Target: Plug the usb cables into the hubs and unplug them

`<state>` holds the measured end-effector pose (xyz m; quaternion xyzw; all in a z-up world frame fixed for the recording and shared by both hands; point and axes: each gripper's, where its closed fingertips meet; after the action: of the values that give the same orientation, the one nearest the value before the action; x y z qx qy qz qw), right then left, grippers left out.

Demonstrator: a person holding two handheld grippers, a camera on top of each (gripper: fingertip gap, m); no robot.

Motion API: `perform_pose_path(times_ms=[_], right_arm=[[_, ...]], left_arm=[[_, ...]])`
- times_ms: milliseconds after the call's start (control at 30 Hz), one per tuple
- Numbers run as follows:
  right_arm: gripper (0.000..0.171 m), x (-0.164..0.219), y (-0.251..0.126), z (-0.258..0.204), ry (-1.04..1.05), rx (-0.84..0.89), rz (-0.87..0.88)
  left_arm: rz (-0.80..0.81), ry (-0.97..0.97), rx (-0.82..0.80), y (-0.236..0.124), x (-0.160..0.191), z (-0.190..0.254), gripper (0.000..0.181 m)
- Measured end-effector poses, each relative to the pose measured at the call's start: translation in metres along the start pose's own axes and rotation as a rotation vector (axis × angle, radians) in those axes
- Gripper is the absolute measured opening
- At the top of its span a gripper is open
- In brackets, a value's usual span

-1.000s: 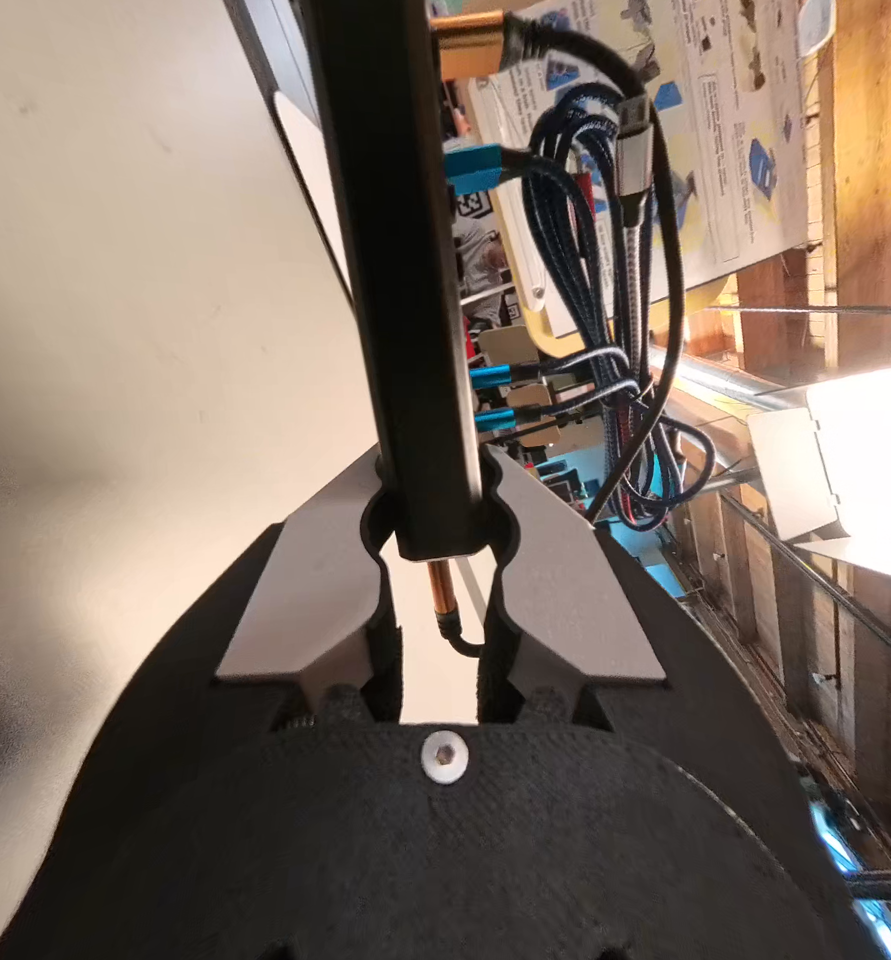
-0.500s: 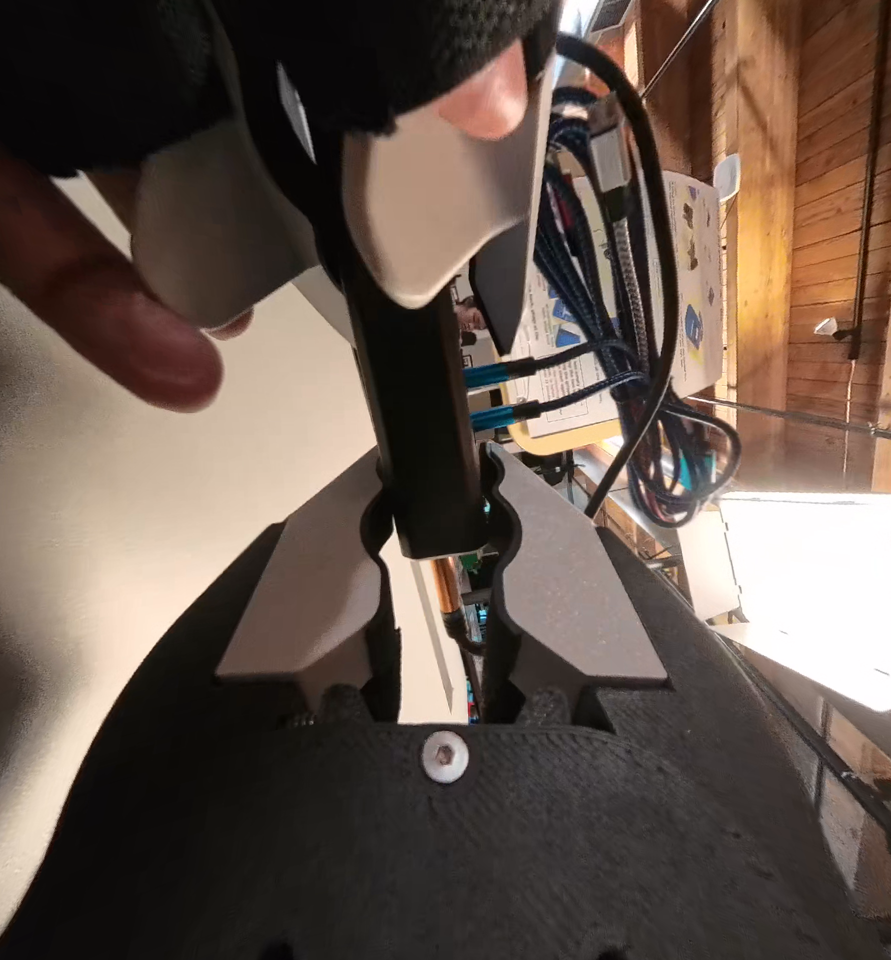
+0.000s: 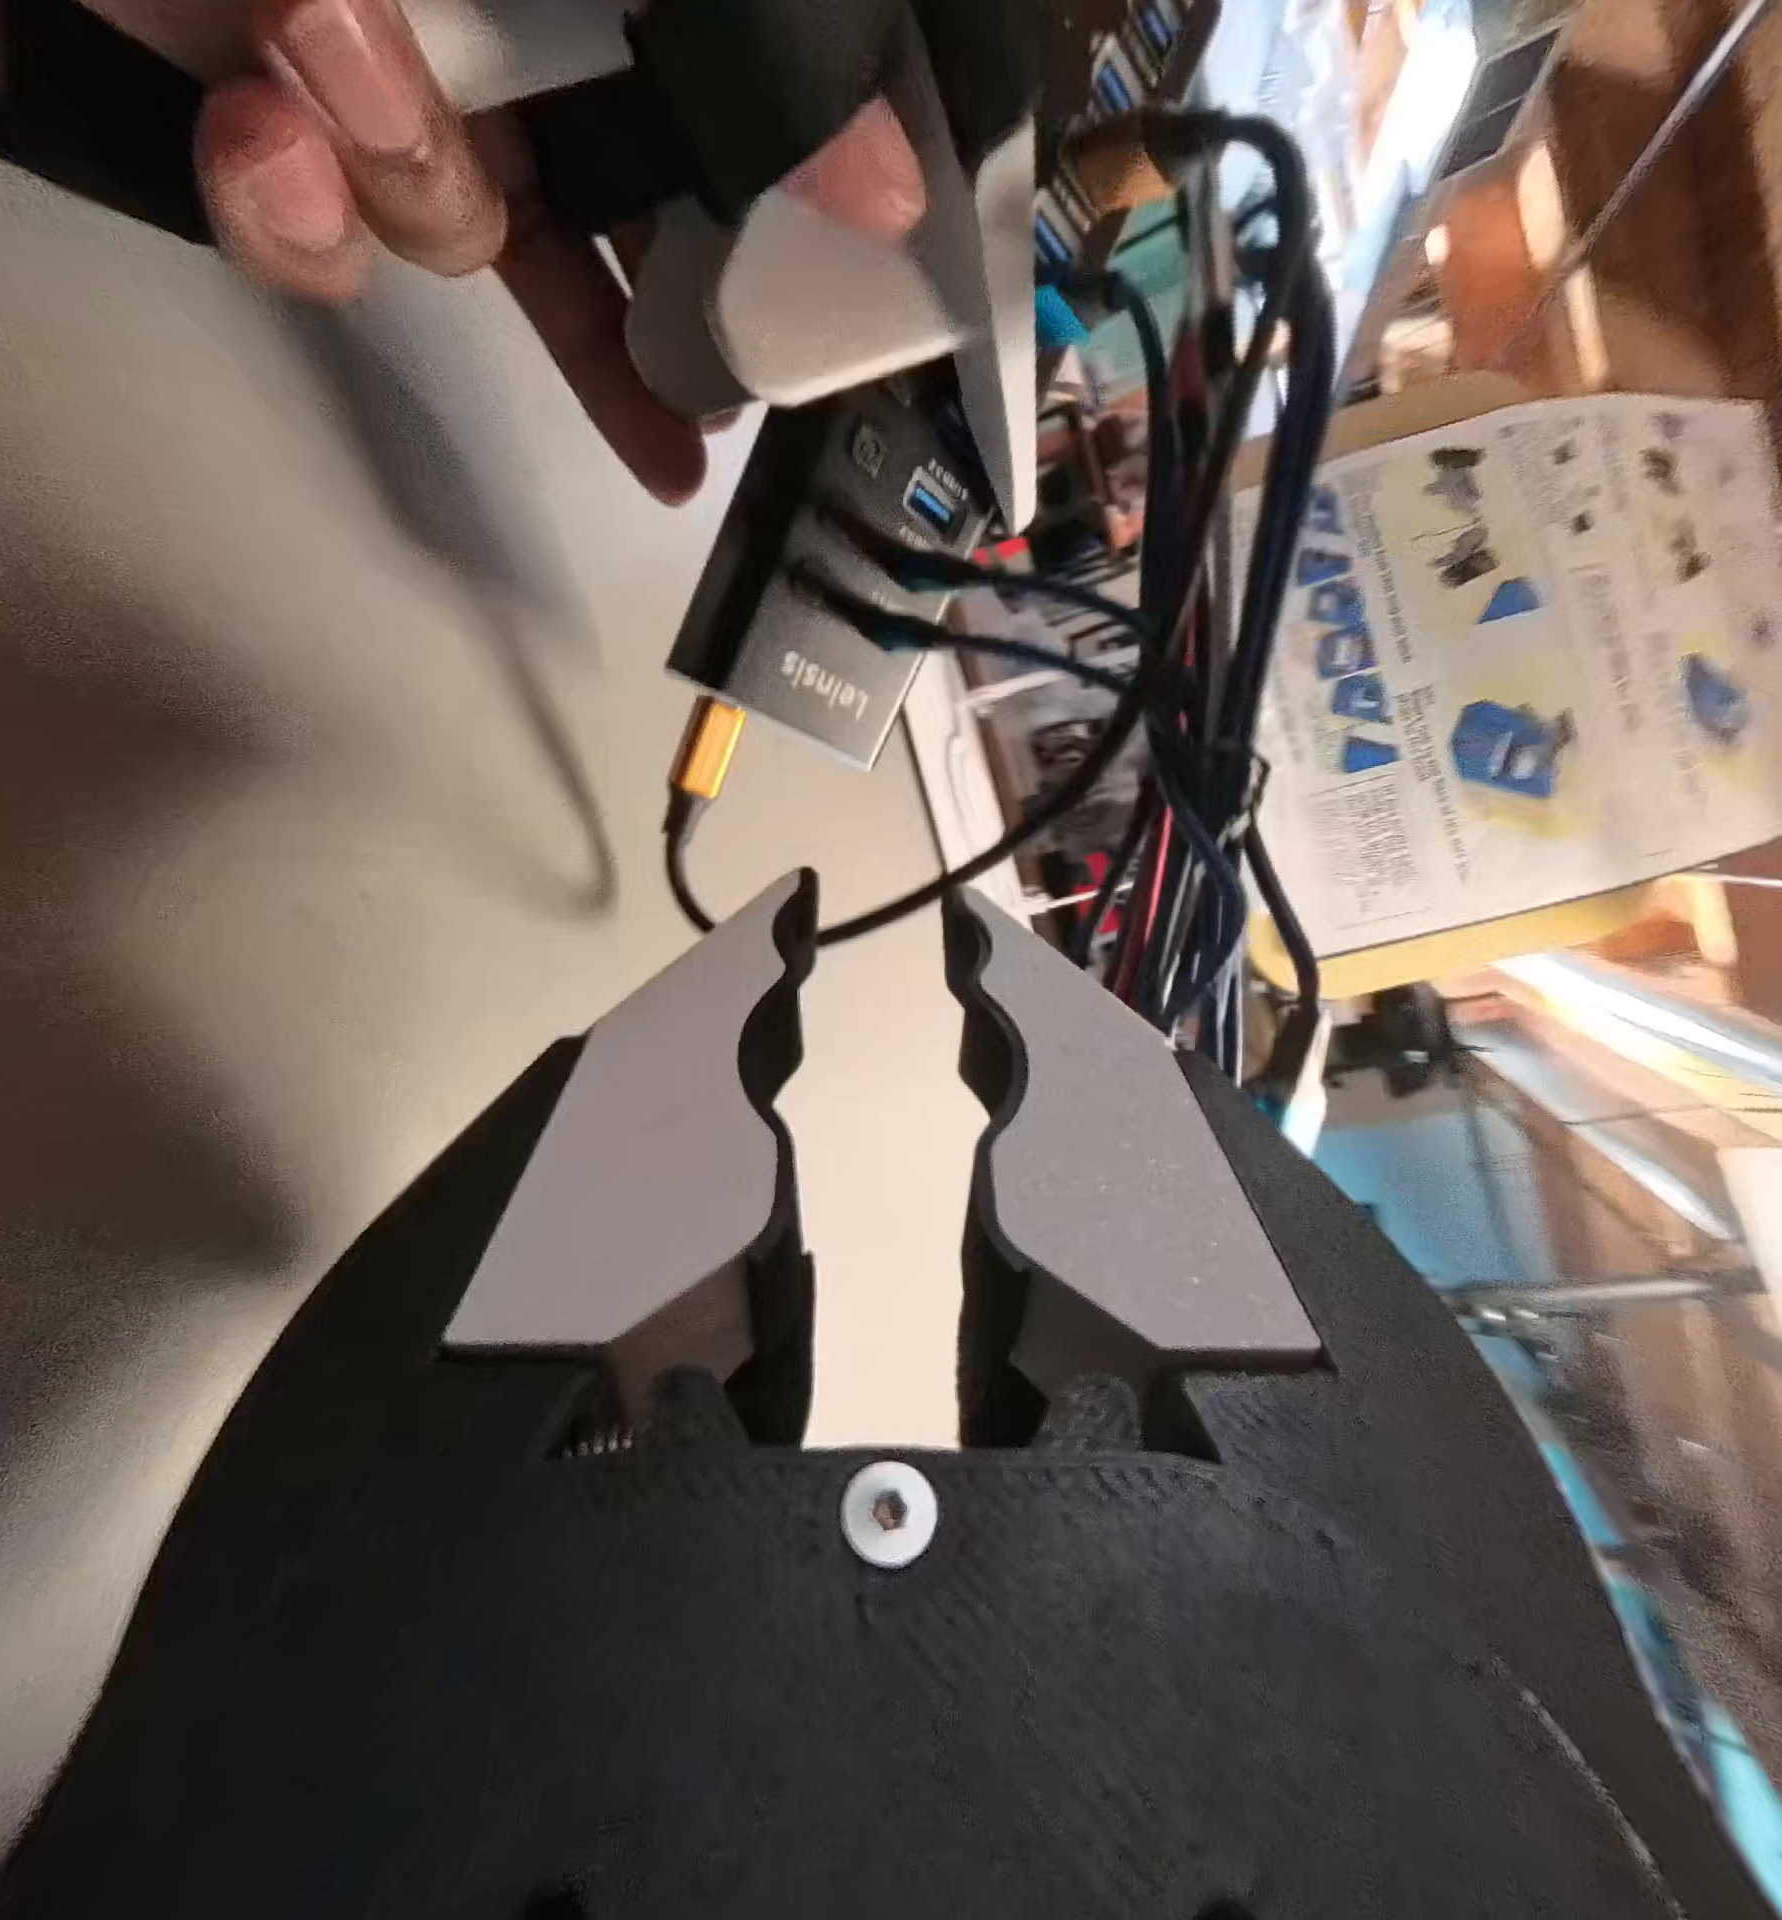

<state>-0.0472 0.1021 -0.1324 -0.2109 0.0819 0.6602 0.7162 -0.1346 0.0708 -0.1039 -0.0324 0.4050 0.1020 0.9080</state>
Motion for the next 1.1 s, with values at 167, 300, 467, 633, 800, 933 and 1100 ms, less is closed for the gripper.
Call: perform_pose_path(times_ms=[167, 300, 467, 633, 800, 933, 1100], right_arm=[[0.018, 0.012, -0.009, -0.001, 0.226, -0.140, 0.015], [0.028, 0.012, -0.006, -0.010, 0.408, -0.243, 0.041], [0.038, 0.002, -0.003, -0.015, 0.522, -0.291, 0.106], [0.031, -0.004, -0.003, -0.008, 0.501, -0.249, 0.145], [0.030, -0.003, -0.004, -0.008, 0.431, -0.229, 0.143], [0.029, 0.002, -0.006, -0.008, 0.371, -0.218, 0.118], [0.024, 0.004, -0.012, -0.011, 0.236, -0.205, 0.084]], left_arm=[[0.053, -0.138, 0.044, -0.006, -0.011, -0.005, 0.027], [0.082, -0.284, 0.138, -0.007, -0.011, 0.003, 0.027], [0.054, -0.377, 0.246, -0.003, 0.000, 0.022, 0.027], [0.047, -0.379, 0.280, -0.002, 0.003, 0.030, 0.027], [0.042, -0.401, 0.283, -0.002, 0.004, 0.029, 0.027], [0.058, -0.393, 0.256, -0.004, 0.003, 0.025, 0.027], [0.104, -0.299, 0.169, -0.009, -0.007, 0.013, 0.027]])
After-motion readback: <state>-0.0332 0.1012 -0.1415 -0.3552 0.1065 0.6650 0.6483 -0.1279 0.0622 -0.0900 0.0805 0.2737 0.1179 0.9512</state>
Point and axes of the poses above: each gripper's, where its closed fingertips meet, y out along the fingers, x out of its underside, z = x × y across the jaws, and after that the axes turned 1 degree about -x, right-handed
